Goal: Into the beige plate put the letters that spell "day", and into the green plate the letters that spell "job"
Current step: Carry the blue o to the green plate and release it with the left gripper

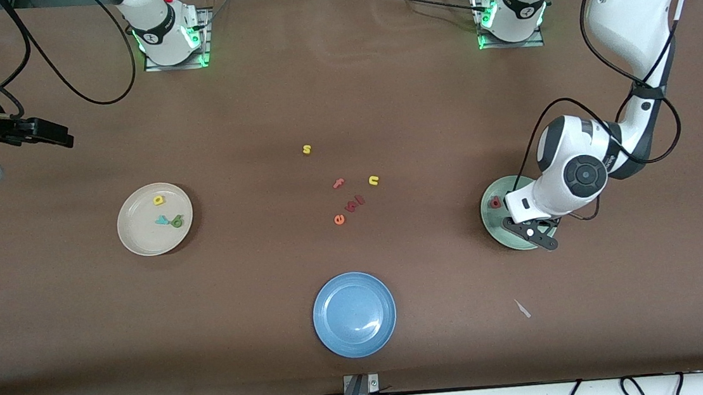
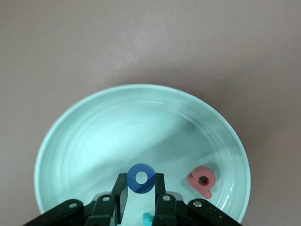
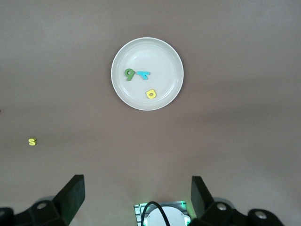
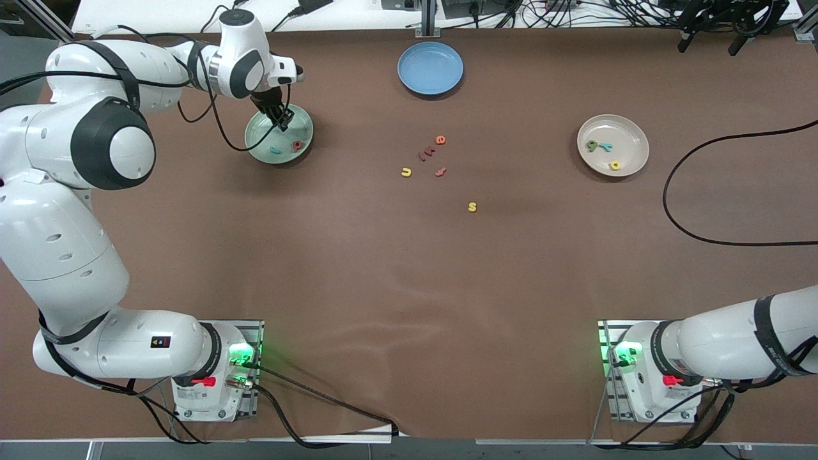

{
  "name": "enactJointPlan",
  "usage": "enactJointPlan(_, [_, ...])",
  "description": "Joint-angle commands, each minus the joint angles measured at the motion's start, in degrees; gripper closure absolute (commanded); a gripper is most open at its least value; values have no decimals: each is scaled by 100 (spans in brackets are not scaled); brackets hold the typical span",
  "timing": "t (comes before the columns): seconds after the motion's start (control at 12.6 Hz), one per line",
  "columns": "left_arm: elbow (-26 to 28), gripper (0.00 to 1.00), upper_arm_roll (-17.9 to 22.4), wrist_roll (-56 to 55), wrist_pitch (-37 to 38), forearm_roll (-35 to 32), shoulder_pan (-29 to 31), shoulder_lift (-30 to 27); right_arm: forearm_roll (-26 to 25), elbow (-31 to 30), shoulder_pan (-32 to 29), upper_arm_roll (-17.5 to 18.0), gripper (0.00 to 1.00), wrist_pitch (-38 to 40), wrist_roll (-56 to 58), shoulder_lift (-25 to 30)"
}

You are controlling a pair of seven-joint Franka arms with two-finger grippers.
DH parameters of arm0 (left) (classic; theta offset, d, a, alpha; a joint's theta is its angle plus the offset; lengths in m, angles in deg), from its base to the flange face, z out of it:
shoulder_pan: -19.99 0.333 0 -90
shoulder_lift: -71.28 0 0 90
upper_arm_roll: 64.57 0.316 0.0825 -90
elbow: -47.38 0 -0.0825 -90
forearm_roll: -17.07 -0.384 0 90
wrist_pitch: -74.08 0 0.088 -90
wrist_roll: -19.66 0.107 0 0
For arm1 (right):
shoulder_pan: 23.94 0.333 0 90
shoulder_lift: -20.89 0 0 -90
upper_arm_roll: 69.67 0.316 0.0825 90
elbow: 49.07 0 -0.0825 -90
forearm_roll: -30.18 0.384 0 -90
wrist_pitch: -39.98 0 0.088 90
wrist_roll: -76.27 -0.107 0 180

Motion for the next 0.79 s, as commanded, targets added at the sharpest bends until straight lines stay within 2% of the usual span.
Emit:
enactJointPlan(0.0, [88,90,-34,-34,-44,-67,21,-1,83,72,14,-6,0,-10,12,-45])
enactJointPlan(0.08, [79,87,-34,-34,-43,-59,30,25,83,63,14,-6,0,-10,3,-45])
enactJointPlan(0.16, [79,75,-34,-34,-43,-59,56,51,83,72,14,-6,0,-10,12,-62])
enactJointPlan(0.24, [71,58,-34,-42,-43,-59,74,78,83,72,14,-6,0,-18,12,-80])
enactJointPlan(0.32, [70,21,-34,-34,-35,-59,82,78,83,72,14,-6,0,-18,3,-80])
enactJointPlan(0.4, [36,0,-34,-25,-9,-59,74,69,83,72,14,-6,0,-18,12,-80])
enactJointPlan(0.71, [-61,0,-51,-60,210,-50,65,-184,83,72,14,-6,0,-36,3,-80])
